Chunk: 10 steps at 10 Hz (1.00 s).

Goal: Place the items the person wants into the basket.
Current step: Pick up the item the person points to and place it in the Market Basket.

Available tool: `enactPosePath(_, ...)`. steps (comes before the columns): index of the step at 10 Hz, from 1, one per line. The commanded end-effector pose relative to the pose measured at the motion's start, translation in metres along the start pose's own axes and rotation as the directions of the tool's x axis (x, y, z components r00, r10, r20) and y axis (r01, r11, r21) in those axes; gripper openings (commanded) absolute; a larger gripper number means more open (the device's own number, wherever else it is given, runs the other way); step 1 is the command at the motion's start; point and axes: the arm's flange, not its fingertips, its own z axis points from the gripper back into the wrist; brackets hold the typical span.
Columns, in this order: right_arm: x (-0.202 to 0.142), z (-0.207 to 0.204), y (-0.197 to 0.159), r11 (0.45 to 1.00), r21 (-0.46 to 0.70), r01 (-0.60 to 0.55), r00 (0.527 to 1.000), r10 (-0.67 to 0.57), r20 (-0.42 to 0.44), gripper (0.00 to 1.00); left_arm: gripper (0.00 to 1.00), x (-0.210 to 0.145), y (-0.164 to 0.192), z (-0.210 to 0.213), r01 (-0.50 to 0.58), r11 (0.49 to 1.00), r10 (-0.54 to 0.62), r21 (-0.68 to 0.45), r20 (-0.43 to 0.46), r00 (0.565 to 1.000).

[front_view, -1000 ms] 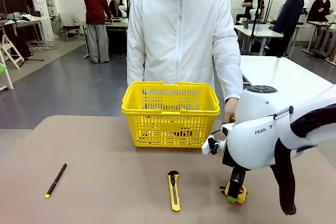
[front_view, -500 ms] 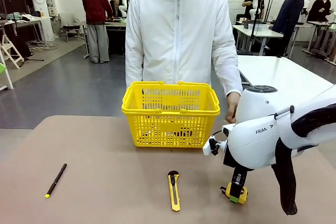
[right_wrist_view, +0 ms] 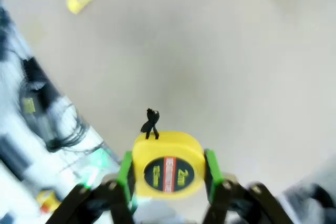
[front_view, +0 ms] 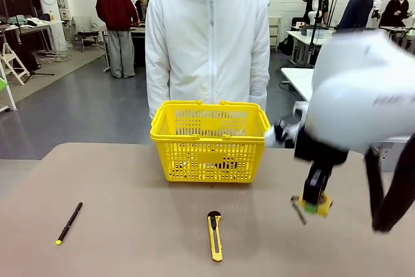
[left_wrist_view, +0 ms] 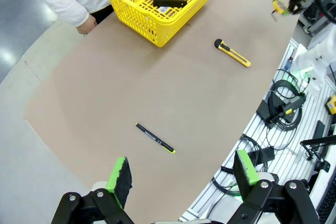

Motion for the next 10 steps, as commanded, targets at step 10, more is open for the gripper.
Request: enactPosePath(10, 0.280, 0.086, -0.126, 0.982, -0.125, -0.145, 0.962, 0.169, 0.212, 0.07, 1.00, -0.001, 0.001, 0.002, 0.012, 1.000, -0.012, -0.009, 0.001, 1.000)
